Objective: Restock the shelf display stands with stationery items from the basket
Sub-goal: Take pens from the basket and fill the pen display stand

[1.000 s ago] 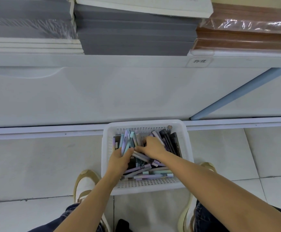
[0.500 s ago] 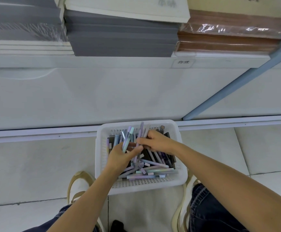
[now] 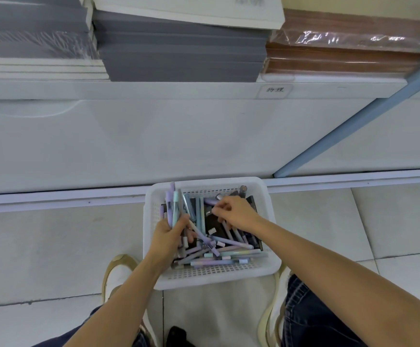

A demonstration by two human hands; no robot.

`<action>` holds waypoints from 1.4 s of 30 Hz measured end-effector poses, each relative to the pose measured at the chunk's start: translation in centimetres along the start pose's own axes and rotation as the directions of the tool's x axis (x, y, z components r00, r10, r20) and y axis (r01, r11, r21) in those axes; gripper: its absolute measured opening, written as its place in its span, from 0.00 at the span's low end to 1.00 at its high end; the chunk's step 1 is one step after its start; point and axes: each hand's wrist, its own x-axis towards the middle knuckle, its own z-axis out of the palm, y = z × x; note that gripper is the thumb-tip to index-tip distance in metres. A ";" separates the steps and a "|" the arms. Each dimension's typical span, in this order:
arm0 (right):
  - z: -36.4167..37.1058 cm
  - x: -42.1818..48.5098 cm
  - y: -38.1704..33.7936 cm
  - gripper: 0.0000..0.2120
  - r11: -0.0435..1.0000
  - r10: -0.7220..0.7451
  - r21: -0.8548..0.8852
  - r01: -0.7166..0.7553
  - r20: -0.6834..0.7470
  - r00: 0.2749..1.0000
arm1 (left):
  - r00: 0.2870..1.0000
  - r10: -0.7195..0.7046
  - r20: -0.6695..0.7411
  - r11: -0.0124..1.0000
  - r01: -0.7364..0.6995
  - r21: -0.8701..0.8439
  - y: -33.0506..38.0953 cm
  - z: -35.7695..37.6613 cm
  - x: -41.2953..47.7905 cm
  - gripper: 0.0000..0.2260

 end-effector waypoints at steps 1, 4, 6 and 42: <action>0.6 -0.1 0.2 0.09 1.000 -0.005 -0.012 0.006 0.049 0.999 | 1.000 0.006 -0.007 0.999 -0.006 -0.033 0.0 0.0 0.1 0.12; 2.7 -0.3 0.1 0.13 0.990 -0.009 -0.135 0.037 0.207 0.978 | 0.999 0.043 -0.024 0.999 -0.043 -0.013 -0.1 -0.2 0.1 0.09; 4.0 -0.3 0.2 0.16 0.944 0.006 -0.323 0.075 0.243 0.970 | 0.998 0.043 -0.045 0.998 -0.041 0.042 -0.3 -0.4 0.2 0.09; -13.8 -19.3 -19.5 0.08 0.489 -0.635 0.432 0.758 -0.419 0.649 | 0.874 0.486 -0.011 0.824 -0.462 -0.328 21.6 1.9 -14.8 0.08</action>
